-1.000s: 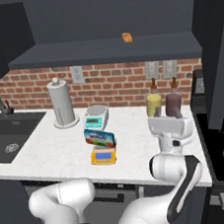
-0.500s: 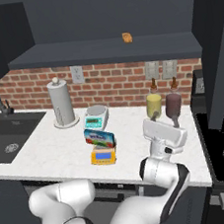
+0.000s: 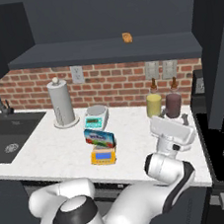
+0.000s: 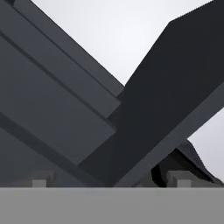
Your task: Pick the boxed food and place it on the digital scale for weighing, and close the cabinet.
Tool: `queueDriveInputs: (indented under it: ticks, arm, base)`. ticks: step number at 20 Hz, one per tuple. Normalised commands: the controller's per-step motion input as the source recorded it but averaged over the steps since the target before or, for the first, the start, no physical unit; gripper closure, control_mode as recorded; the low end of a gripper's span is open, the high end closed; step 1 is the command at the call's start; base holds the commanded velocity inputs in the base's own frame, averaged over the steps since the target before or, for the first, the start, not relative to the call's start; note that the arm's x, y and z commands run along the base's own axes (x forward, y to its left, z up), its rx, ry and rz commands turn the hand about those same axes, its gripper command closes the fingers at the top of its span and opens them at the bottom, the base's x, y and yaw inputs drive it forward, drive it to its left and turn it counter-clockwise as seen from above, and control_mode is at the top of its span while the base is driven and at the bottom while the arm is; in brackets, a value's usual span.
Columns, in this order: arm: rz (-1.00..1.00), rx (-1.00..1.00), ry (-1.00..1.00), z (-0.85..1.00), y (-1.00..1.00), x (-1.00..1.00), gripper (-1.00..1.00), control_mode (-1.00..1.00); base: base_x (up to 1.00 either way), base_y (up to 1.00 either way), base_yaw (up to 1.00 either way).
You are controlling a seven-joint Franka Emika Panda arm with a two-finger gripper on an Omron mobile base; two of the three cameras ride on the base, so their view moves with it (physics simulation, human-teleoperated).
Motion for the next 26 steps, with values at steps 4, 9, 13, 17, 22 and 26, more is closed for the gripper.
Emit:
queueDriveInputs:
  ticks: [4,9,13,17,22,26]
  arm:
    - [0.00,0.01,0.00,0.00,-0.51,0.10,-1.00,-1.00]
    - [0.00,0.00,0.00,-0.09,-0.52,0.09,-1.00,-1.00]
    - [0.00,0.00,0.00,-0.10,-0.52,0.00,-1.00,-1.00]
    - [0.00,0.00,0.00,-0.07,-0.55,0.00,-1.00,-1.00]
    - [0.00,0.00,-0.01,-0.07,-0.54,0.00,-1.00,-1.00]
    - [0.00,0.00,-0.01,-0.07,-0.47,0.00,-1.00,-1.00]
  base:
    - [0.00,0.00,0.00]
    - [0.00,0.00,0.00]
    - [0.00,0.00,0.00]
    - [0.00,0.00,0.00]
    - [0.00,0.00,0.00]
    - [0.00,0.00,0.00]
